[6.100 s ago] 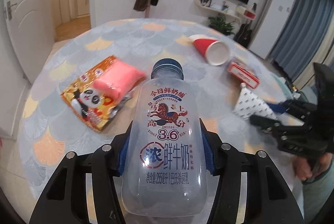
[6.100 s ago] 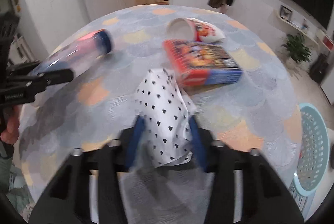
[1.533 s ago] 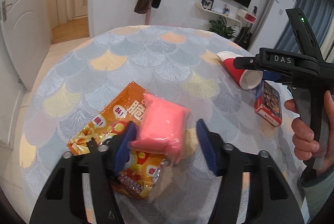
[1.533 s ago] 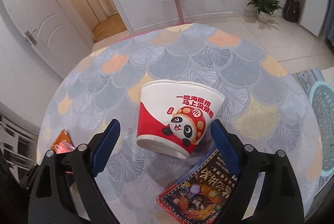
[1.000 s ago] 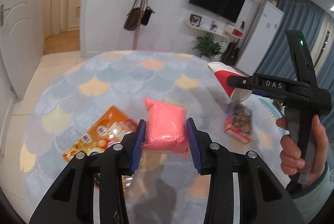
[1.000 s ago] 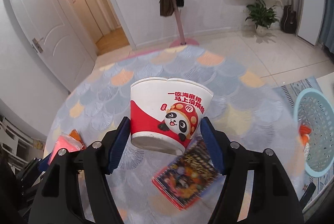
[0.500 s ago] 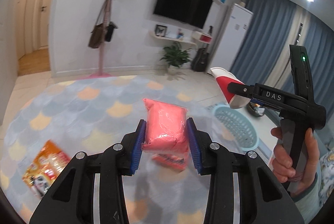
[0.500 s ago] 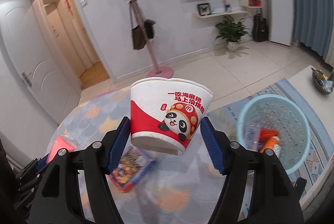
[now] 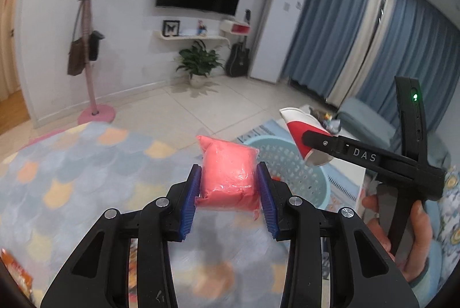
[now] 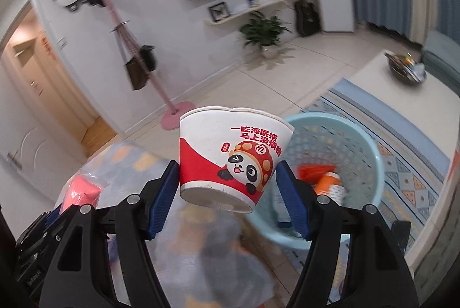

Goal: Collect trash
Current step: 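Carry pink bag and paper bowl over the blue basket and release both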

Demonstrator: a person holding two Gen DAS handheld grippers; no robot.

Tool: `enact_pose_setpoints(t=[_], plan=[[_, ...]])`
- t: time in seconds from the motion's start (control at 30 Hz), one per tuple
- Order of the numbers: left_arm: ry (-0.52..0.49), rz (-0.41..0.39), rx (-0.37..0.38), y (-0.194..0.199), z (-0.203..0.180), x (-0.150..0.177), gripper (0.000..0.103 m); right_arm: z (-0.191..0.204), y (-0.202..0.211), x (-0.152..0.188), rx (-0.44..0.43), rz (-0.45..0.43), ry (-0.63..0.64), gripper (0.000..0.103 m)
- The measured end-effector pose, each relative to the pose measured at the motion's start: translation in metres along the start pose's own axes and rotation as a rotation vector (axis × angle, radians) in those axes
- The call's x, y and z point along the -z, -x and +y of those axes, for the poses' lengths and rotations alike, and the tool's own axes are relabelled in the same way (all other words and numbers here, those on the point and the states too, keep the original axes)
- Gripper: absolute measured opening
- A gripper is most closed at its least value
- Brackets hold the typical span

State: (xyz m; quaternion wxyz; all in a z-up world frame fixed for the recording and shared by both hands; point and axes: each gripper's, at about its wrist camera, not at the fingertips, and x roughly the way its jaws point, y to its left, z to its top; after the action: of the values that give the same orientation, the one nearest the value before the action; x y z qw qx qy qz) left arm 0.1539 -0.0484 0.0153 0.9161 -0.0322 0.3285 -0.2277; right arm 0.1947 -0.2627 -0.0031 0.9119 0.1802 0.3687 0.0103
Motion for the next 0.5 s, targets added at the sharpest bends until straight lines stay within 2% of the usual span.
enact_pose_setpoints(t=[0.23, 0.3, 0.37, 0.5], plan=[[-0.054, 0.094, 0.037, -0.066, -0.042, -0.008, 0.038, -0.083, -0.039, 0.004, 0.056, 0.082, -0.198, 0.065], [-0.053, 0.132, 0.049, -0.087, -0.05, -0.011, 0.038, -0.099, -0.05, 0.008, 0.077, 0.103, -0.231, 0.065], [-0.047, 0.206, 0.06, -0.113, -0.058, -0.011, 0.038, -0.118, -0.06, 0.011, 0.081, 0.127, -0.272, 0.065], [-0.031, 0.266, 0.104, -0.146, -0.067, -0.014, 0.038, -0.142, -0.074, 0.018, 0.089, 0.159, -0.32, 0.066]])
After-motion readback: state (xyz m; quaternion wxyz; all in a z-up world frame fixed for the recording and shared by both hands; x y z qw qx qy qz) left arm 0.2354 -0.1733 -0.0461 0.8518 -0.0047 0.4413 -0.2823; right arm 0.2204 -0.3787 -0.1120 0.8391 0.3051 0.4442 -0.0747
